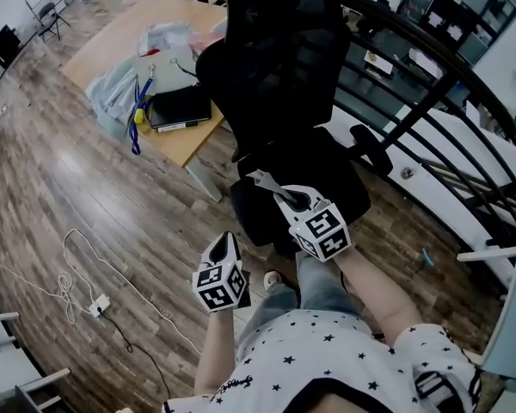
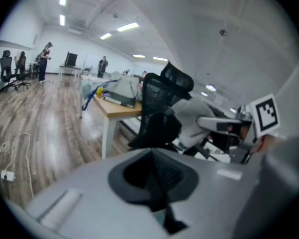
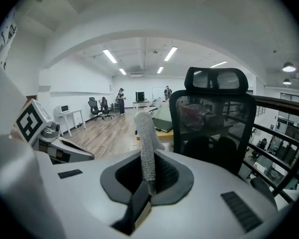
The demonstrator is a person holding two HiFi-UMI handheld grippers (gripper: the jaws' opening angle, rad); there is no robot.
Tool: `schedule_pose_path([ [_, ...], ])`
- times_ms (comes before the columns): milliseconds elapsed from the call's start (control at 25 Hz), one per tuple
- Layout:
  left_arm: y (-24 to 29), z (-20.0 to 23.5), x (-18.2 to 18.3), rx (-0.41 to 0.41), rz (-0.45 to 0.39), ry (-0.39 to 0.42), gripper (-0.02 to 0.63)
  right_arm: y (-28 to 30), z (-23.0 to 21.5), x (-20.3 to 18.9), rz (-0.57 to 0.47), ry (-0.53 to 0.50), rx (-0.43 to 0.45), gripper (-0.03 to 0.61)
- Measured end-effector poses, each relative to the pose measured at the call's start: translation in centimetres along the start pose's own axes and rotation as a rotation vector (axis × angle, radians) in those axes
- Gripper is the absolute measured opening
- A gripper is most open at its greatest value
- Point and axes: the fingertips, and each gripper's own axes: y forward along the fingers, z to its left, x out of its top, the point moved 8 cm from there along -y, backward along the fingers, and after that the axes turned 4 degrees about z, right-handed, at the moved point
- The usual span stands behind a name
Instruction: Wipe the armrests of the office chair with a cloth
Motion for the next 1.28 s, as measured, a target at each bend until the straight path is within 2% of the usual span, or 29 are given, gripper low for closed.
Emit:
schedule_pose_path([
  [560, 2.2, 1.9, -1.9, 0.138, 0.008, -0.163, 0.008, 10.5, -1.8, -0.2, 0.087, -0.113, 0.144, 0.025],
  [720, 3.2, 2.4, -3.0, 0.160, 0.026, -0.185, 0.008, 13.8, -1.9, -1.0, 0.109, -0.164, 0.179, 0.025],
  [960, 4.7, 3.4, -4.2, 0.186, 0.052, -0.221, 0.006, 18.6, -1.7, -3.2, 0.205, -0.236, 0.224, 0.025],
  [1280, 5.9, 4.0, -5.0, 0.196, 0.069, -0.235, 0.008, 22.3, -1.1, -5.9, 0.306, -0.336, 0.265, 0.025],
])
